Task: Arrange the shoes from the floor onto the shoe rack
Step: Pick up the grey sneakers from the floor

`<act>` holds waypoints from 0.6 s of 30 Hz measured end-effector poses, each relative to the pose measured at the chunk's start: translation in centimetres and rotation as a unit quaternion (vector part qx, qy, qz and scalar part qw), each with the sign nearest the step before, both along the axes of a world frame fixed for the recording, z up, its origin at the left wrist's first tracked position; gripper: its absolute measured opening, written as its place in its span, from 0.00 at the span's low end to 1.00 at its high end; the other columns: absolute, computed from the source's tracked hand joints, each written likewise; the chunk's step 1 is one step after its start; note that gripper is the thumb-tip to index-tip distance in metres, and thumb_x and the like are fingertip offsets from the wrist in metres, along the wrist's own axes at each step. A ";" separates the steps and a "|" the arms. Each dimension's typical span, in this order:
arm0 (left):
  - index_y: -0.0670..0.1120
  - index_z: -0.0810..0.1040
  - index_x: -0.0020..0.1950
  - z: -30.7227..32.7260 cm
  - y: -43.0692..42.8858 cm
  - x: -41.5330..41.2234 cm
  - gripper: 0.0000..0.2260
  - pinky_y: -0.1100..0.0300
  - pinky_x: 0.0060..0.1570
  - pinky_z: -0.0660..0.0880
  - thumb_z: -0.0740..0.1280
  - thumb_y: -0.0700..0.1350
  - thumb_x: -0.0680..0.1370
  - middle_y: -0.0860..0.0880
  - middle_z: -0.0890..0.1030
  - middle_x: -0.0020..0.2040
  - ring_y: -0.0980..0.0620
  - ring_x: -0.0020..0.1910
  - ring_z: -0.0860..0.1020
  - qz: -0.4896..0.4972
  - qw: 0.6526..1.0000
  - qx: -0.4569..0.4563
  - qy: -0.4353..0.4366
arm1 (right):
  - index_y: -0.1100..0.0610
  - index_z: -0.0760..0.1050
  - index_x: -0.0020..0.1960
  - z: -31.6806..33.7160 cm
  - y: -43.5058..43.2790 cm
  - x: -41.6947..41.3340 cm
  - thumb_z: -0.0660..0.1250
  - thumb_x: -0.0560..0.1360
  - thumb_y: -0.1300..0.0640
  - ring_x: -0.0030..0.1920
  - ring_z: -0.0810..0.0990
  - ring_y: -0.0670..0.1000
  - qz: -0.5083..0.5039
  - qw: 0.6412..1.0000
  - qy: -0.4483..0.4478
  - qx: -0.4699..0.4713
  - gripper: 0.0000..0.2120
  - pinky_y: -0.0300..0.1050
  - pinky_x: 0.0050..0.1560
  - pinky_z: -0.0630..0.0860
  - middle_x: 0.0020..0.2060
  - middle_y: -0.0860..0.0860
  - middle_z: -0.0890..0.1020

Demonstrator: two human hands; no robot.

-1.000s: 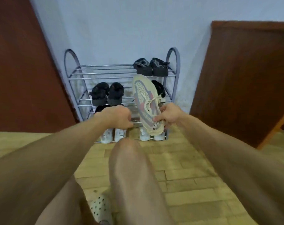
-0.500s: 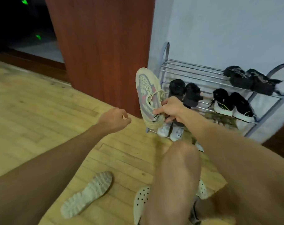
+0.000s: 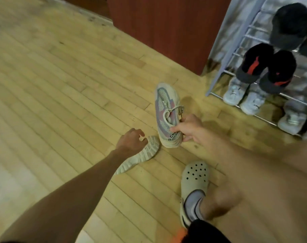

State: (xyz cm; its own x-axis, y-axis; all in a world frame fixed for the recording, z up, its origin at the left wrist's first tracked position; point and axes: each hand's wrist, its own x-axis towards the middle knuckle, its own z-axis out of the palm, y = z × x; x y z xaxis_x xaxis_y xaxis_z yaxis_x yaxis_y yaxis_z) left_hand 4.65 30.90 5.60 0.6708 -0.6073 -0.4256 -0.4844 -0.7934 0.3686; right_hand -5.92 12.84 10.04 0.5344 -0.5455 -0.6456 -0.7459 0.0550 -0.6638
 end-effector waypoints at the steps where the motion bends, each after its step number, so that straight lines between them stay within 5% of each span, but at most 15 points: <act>1: 0.48 0.75 0.63 -1.4 0.4 0.0 0.17 0.53 0.59 0.73 0.62 0.52 0.77 0.46 0.76 0.61 0.46 0.58 0.76 -0.003 1.000 0.016 0.015 | 0.58 0.78 0.58 -1.3 0.2 -0.4 0.77 0.67 0.62 0.53 0.83 0.57 0.004 1.000 0.011 0.005 0.20 0.54 0.48 0.82 0.53 0.55 0.83; 11: 0.45 0.58 0.75 -11.3 3.1 2.1 0.30 0.46 0.67 0.67 0.64 0.48 0.77 0.41 0.66 0.72 0.40 0.68 0.69 0.022 0.981 0.186 0.053 | 0.56 0.79 0.51 -8.9 -0.4 -5.1 0.75 0.67 0.60 0.43 0.80 0.52 0.081 0.988 0.125 -0.036 0.13 0.47 0.45 0.80 0.43 0.51 0.81; 18: 0.45 0.67 0.71 -12.2 3.8 2.4 0.29 0.49 0.60 0.71 0.72 0.51 0.72 0.41 0.71 0.64 0.42 0.63 0.69 0.037 0.974 0.210 0.072 | 0.59 0.80 0.56 -8.9 0.0 -4.8 0.76 0.68 0.60 0.49 0.83 0.55 0.061 0.989 0.132 -0.004 0.17 0.46 0.41 0.81 0.52 0.55 0.84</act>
State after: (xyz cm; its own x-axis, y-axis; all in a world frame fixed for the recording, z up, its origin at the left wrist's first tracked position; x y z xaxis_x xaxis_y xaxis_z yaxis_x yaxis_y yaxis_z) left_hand 7.02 34.74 -6.58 0.6211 -0.3106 -0.7195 -0.3867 -0.9200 0.0634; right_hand -10.74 12.85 1.11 0.4098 -0.4930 -0.7675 -0.8939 -0.0496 -0.4455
